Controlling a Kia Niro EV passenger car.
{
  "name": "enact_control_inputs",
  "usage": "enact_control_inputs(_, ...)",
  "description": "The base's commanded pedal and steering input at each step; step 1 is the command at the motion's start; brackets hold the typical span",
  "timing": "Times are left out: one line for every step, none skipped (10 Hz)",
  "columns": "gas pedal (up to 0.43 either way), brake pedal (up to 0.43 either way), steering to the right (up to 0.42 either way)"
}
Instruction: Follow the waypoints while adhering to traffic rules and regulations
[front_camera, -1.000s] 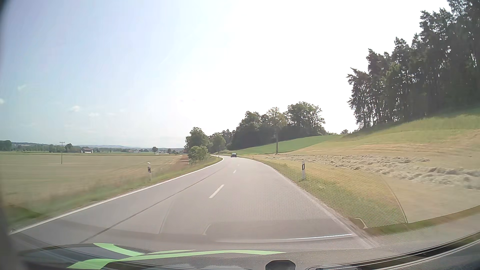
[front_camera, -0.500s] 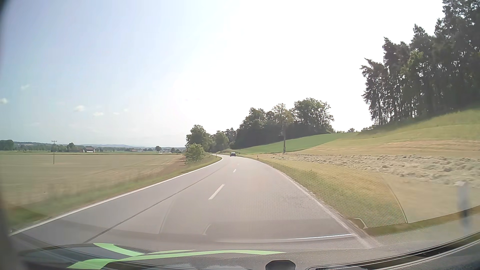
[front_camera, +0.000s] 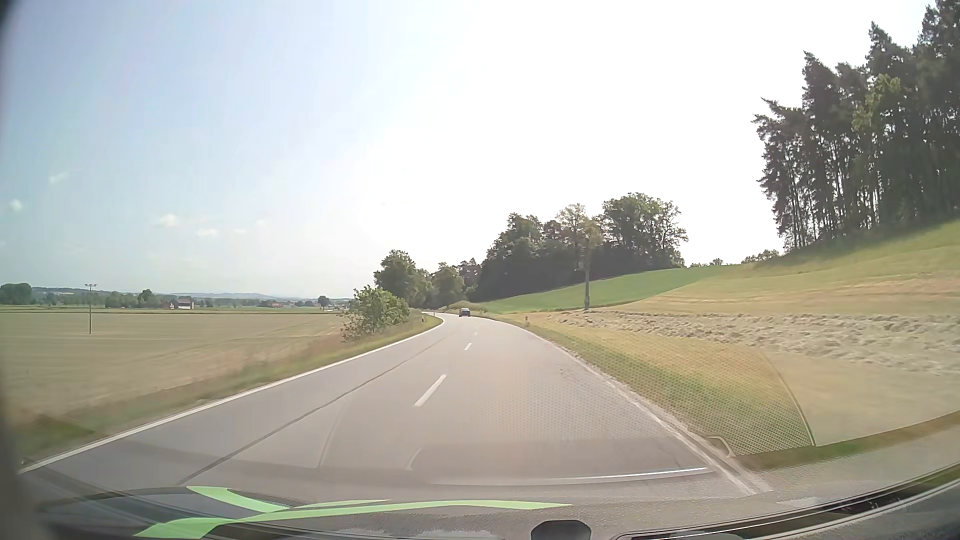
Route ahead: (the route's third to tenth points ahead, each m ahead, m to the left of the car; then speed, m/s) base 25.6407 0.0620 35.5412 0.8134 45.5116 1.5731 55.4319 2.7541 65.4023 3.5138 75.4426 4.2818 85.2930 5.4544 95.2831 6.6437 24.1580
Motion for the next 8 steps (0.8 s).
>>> enact_control_inputs(0.15,0.0,-0.01)
enact_control_inputs(0.15,0.0,-0.01)
enact_control_inputs(0.13,0.0,-0.01)
enact_control_inputs(0.098,0.0,-0.01)
enact_control_inputs(0.087,0.0,-0.01)
enact_control_inputs(0.087,0.0,-0.011)
enact_control_inputs(0.087,0.0,-0.011)
enact_control_inputs(0.087,0.0,-0.011)
